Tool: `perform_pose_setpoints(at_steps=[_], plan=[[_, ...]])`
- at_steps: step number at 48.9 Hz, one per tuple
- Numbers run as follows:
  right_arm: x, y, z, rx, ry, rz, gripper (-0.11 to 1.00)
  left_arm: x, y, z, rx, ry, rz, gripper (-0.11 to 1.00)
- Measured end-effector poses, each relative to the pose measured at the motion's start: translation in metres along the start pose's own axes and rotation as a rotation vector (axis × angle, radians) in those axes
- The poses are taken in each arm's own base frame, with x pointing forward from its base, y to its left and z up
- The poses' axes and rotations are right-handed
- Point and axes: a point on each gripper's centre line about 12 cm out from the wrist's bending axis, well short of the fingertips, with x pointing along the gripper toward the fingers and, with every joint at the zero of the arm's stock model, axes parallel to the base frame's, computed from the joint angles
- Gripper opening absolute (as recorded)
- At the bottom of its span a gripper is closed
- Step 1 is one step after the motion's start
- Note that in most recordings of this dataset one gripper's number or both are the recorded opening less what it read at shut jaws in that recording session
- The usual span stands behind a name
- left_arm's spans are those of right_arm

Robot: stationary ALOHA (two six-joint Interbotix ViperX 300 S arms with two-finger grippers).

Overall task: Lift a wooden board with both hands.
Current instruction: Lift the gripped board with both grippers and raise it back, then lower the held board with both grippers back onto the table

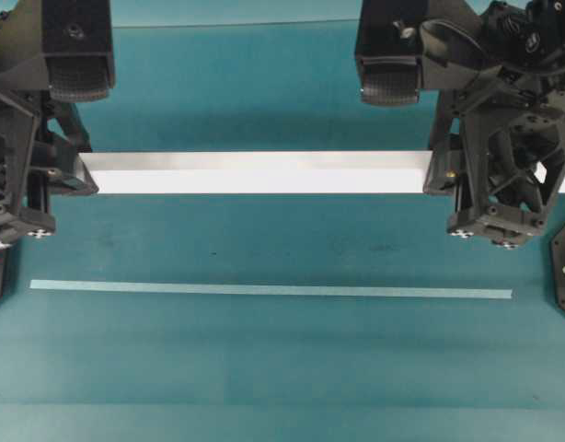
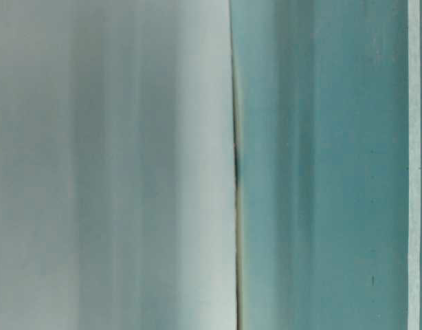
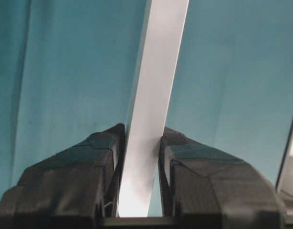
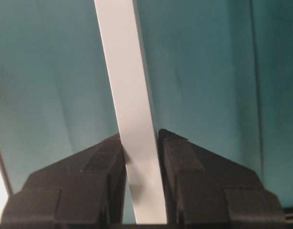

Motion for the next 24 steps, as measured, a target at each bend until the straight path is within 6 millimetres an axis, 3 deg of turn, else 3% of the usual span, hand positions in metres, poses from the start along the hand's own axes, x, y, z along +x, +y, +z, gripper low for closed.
perform_pose_setpoints(at_steps=[24], plan=[[0.012,-0.004,-0.010,0.015,0.048,0.004,0.21,0.004,0.001,0.002,-0.004,0.018,0.006,0.17]])
